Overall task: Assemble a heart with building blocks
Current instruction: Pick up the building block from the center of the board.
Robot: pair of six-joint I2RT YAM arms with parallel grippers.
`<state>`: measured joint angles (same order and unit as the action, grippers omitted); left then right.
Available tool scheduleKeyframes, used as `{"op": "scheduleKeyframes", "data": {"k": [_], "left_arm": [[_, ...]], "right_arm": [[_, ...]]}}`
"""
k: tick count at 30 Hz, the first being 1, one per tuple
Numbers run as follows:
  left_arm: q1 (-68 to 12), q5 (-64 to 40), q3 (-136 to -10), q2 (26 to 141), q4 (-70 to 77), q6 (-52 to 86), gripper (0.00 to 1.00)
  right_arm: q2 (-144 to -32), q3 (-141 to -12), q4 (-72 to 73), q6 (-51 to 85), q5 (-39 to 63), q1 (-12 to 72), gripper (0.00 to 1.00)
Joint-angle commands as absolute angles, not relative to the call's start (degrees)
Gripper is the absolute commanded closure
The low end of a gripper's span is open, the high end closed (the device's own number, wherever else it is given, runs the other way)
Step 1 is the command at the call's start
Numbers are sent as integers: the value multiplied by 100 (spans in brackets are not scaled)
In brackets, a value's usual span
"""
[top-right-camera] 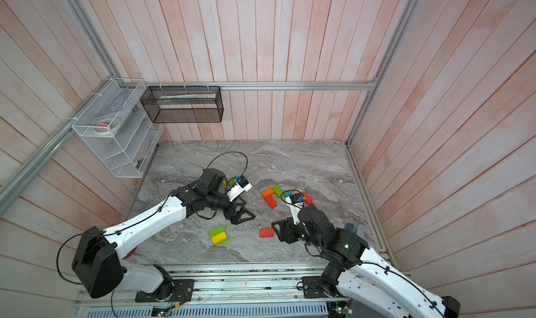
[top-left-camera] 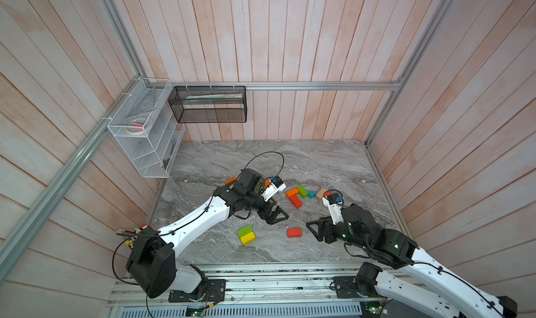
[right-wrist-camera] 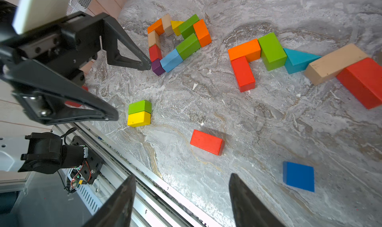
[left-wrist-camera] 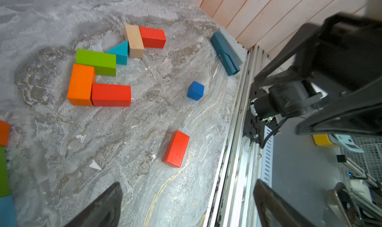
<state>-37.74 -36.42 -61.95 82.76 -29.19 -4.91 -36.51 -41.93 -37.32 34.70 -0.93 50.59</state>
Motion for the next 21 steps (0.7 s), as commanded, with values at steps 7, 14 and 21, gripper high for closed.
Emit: {"op": "scheduleKeyframes", "data": {"k": [7, 14, 21], "left_arm": [[-3943, -3048, -6331, 8739, -3228, -806, 4], [-4193, -2473, -6598, 9176, -3638, -1075, 13], [-4418, -2582, -6479, 9194, -3626, -1301, 19]], "right_arm": [[-2929, -4097, -4063, 3585, -79, 5091, 28], [-2700, -3999, -3918, 3507, 191, 5089, 27], [-2620, -3952, -3853, 3479, 178, 5089, 27]]}}
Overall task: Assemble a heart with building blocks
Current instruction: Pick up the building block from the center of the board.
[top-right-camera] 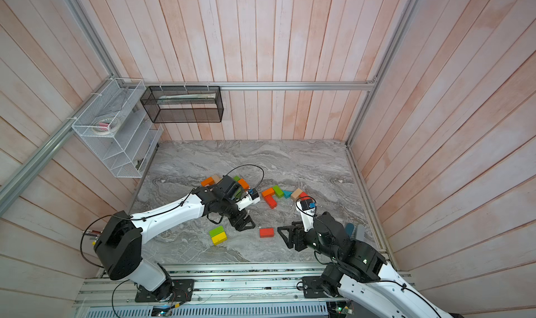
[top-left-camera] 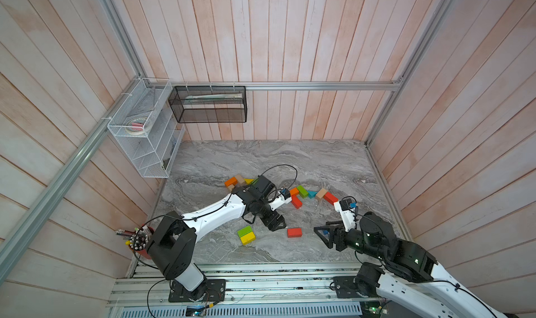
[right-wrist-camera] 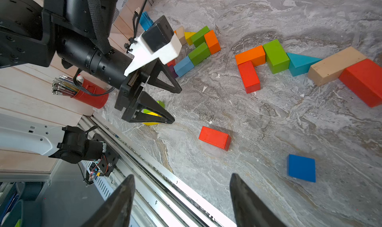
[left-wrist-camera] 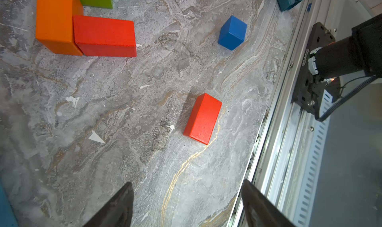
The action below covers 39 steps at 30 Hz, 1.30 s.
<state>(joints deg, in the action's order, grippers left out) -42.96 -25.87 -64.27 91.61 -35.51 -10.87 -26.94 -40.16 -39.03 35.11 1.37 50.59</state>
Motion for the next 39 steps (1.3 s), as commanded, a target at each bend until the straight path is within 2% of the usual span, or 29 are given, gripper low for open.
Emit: {"op": "scheduleKeyframes", "data": {"k": [1, 7, 12, 35, 39], "left_arm": [[-4486, -2576, -6497, 9229, -3630, -1322, 19], [-4748, -2498, -6559, 9488, -3454, -1363, 29], [-4960, -2355, -6696, 9850, -3313, -1375, 33], [-5643, -1404, -7211, 10727, -3053, -1474, 32], [-5728, -1220, -7242, 10827, -3055, -1478, 34]], "right_arm": [[-2611, -3946, -3861, 3501, 160, 5089, 28], [-2342, -3783, -3907, 3729, 166, 5089, 27], [-1833, -3609, -3927, 3996, 104, 5089, 28], [-1600, -3595, -3981, 4069, -35, 5089, 27], [-1582, -3595, -3981, 4069, -33, 5089, 27]]}}
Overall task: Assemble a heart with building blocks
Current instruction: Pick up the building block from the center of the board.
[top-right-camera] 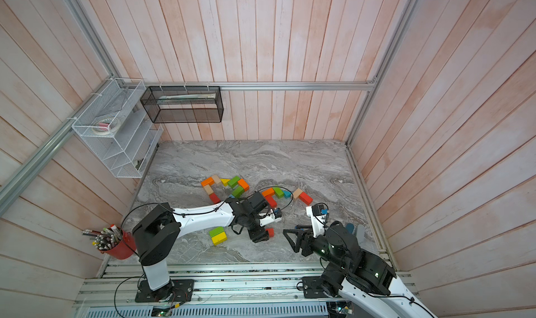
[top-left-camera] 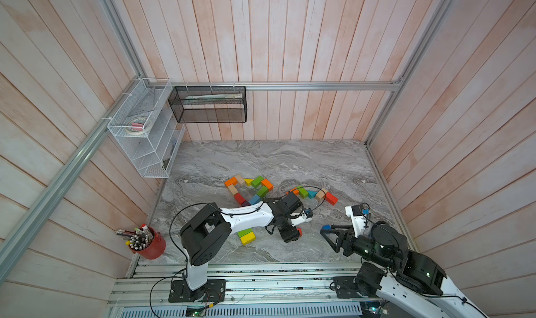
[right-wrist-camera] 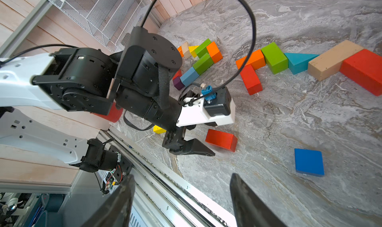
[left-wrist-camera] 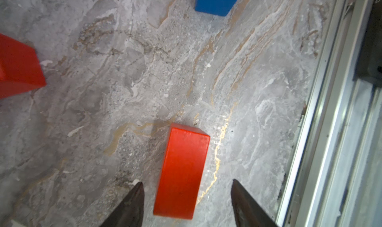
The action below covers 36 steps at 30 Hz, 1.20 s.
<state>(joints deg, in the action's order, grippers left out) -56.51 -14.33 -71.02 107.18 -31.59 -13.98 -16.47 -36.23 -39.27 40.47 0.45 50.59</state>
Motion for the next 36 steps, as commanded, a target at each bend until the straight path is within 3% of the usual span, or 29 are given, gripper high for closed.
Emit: {"op": "scheduleKeyframes", "data": {"k": [1, 9, 15, 22, 30, 36], "left_arm": [[-5737, -1198, -7238, 10838, -3042, -1463, 36], [-5766, -1066, -7276, 10935, -2936, -1254, 60], [-5769, -993, -7496, 10973, -2942, -776, 70], [-5774, -1011, -8051, 11095, -2984, -92, 72], [-5777, -913, -8906, 11556, -3079, 195, 72], [-5779, -910, -9728, 12031, -3358, 265, 72]], "right_arm": [[-1573, -3596, -3981, 4069, -32, 5089, 27], [-1533, -3620, -4023, 4074, -43, 5089, 27], [-1429, -3958, -4473, 4143, -485, 5089, 27], [-1143, -4494, -5101, 4232, -1081, 5094, 26], [-1134, -4698, -5422, 4042, -1251, 5089, 2], [-1143, -4539, -5045, 3809, -1317, 5089, 2]]}}
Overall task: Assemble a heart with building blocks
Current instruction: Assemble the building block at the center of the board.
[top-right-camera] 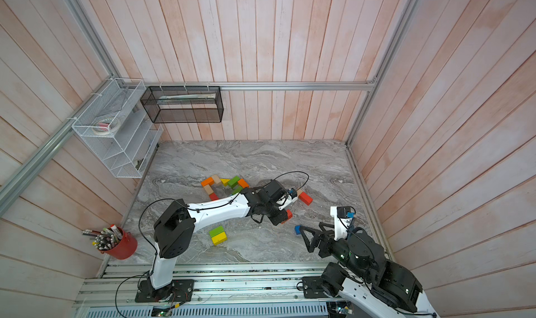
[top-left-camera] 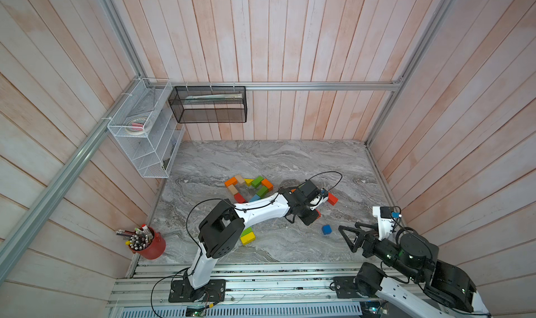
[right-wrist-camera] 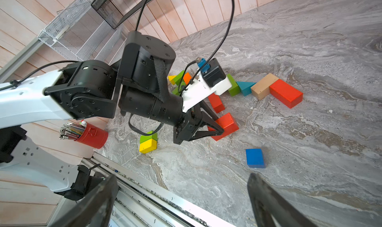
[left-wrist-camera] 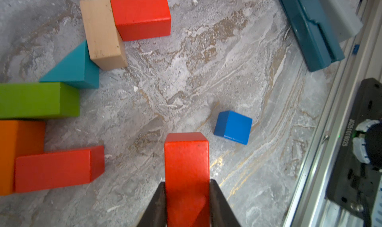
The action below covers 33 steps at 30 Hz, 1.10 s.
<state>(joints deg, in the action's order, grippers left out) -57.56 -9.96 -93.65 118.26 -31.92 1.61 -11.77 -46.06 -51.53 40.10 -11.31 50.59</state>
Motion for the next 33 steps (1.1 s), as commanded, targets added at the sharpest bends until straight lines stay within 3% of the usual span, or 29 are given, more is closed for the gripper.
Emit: {"op": "scheduleKeyframes", "data": {"k": [1, 11, 33], "left_arm": [[-5779, -894, -9859, 12125, -3411, 259, 72], [-5783, -661, -11227, 13118, -3940, 869, 72], [-5960, -73, -11586, 13688, -3477, 1481, 72]], "right_arm": [[-1138, -4568, -5057, 3788, -1321, 5091, 2], [-1134, -4562, -5237, 3936, -1459, 5089, 2], [-1134, -4499, -5295, 3946, -1321, 5088, 2]]}}
